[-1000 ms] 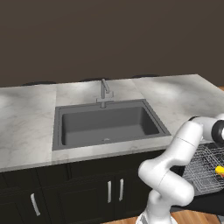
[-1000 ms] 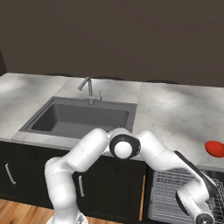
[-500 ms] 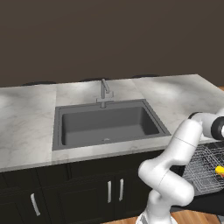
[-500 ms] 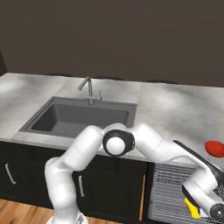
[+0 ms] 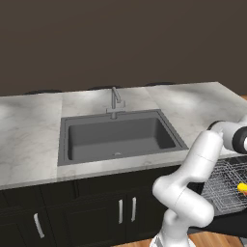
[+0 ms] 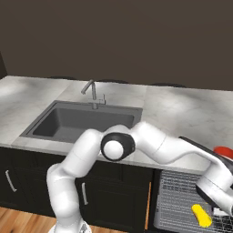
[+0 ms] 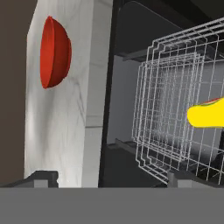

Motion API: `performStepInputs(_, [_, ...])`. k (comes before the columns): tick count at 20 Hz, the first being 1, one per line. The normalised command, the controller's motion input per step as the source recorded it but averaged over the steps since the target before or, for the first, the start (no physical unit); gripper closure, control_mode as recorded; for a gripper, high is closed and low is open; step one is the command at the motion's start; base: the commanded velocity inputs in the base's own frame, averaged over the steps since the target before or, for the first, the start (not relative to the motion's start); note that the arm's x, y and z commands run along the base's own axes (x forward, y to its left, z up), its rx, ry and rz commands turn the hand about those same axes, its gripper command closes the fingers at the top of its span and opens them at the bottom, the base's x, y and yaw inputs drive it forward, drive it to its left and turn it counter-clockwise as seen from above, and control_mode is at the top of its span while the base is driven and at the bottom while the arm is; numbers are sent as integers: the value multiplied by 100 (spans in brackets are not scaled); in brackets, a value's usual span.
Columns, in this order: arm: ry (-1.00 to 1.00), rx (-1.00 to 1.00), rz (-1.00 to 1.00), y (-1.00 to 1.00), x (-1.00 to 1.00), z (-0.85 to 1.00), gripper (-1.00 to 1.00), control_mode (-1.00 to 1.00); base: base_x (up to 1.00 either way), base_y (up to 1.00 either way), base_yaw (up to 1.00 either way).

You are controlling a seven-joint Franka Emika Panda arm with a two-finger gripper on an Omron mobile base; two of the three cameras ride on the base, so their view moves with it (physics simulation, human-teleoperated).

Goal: Pick up the cup and bowl from the counter, place them in the dishwasher, and close the dishwasher door.

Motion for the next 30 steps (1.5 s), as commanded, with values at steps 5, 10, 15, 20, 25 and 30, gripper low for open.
performStepInputs(5, [-2, 0, 0, 0, 0, 48, -100, -100, 0, 0, 0])
performStepInputs(10, [-1, 0, 0, 0, 3, 41, -100, -100, 0, 0, 0])
performStepInputs(15, [0, 0, 0, 0, 16, 32, -100, -100, 0, 0, 0])
performStepInputs(20, [0, 0, 0, 0, 37, 16, -100, -100, 0, 0, 0])
performStepInputs(25, [0, 0, 0, 0, 37, 2, -100, -100, 0, 0, 0])
performStepInputs(30, [0, 0, 0, -11, 26, 0, -100, -100, 0, 0, 0])
